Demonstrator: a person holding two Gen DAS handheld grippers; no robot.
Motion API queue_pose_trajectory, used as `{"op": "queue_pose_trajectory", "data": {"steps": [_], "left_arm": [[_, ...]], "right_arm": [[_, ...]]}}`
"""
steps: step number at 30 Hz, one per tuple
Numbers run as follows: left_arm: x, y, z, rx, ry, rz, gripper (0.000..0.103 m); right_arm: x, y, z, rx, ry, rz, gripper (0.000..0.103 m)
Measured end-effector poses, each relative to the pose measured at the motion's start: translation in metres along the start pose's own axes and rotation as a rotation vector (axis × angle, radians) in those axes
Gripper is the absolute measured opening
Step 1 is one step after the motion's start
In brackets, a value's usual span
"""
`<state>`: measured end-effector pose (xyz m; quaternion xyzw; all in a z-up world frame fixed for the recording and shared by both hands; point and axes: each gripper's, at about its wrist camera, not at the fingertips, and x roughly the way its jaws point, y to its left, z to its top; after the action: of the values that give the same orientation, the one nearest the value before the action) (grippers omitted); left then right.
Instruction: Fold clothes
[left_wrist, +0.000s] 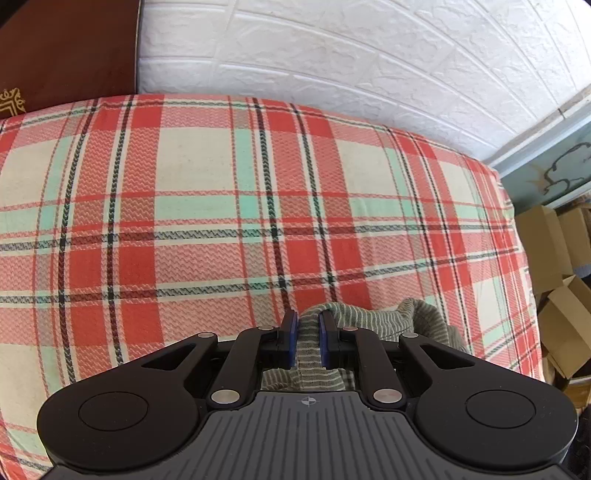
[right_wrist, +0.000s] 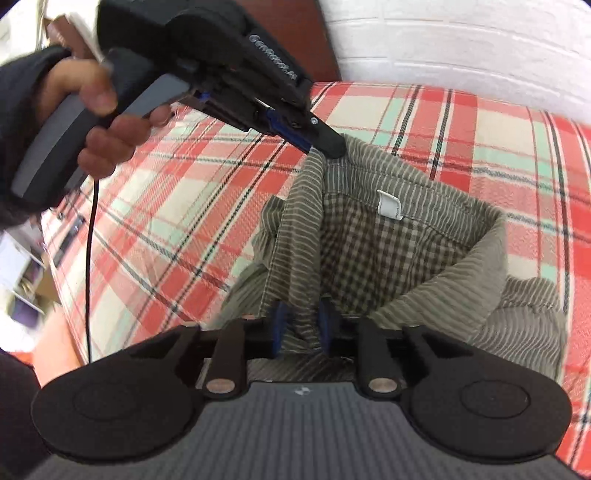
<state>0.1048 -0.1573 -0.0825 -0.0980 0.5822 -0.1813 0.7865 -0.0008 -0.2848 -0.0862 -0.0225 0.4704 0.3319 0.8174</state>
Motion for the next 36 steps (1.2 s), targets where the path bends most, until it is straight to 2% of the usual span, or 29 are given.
{"op": "queue_pose_trajectory", "data": {"steps": [4,6,8,10,14,15,19,23,26,29,34,36], "left_arm": [[0.002,0.006,0.004,-0.019,-0.002,0.003,0.018],[0.004,0.006,0.005,-0.011,0.008,0.007,0.031],[0.007,0.004,0.005,0.007,0.026,0.013,0.051],[0.008,0.003,0.005,0.026,0.047,0.022,0.056],[-0.006,0.012,0.009,0.013,0.033,0.018,0.065],[-0.011,0.015,0.010,0.007,0.027,0.015,0.066],[-0.028,0.013,0.012,0.040,-0.009,0.049,0.066],[-0.023,-0.004,0.015,0.139,0.014,0.083,0.066],[-0.007,-0.018,0.020,0.190,0.049,0.100,0.066],[0.011,-0.024,0.026,0.201,0.077,0.110,0.066],[0.039,-0.030,0.035,0.209,0.124,0.125,0.066],[0.050,-0.031,0.038,0.214,0.153,0.123,0.066]], "right_arm": [[-0.015,0.004,-0.002,-0.083,-0.050,-0.042,0.006],[-0.019,0.005,-0.003,-0.116,-0.049,-0.052,0.006],[-0.011,0.001,-0.004,-0.101,-0.004,-0.040,0.009],[-0.009,-0.003,-0.003,-0.063,-0.001,-0.030,0.010],[-0.020,-0.006,-0.003,-0.040,-0.031,-0.015,0.028],[-0.026,-0.007,-0.002,-0.028,-0.044,-0.004,0.032],[-0.058,-0.019,0.003,0.046,-0.139,0.027,0.032],[-0.081,-0.054,0.026,0.108,-0.222,-0.055,0.032],[-0.070,-0.101,0.048,0.169,-0.178,-0.121,0.034],[-0.046,-0.132,0.064,0.194,-0.095,-0.145,0.034],[-0.005,-0.148,0.072,0.204,0.034,-0.123,0.034],[0.004,-0.151,0.073,0.213,0.061,-0.109,0.034]]}}
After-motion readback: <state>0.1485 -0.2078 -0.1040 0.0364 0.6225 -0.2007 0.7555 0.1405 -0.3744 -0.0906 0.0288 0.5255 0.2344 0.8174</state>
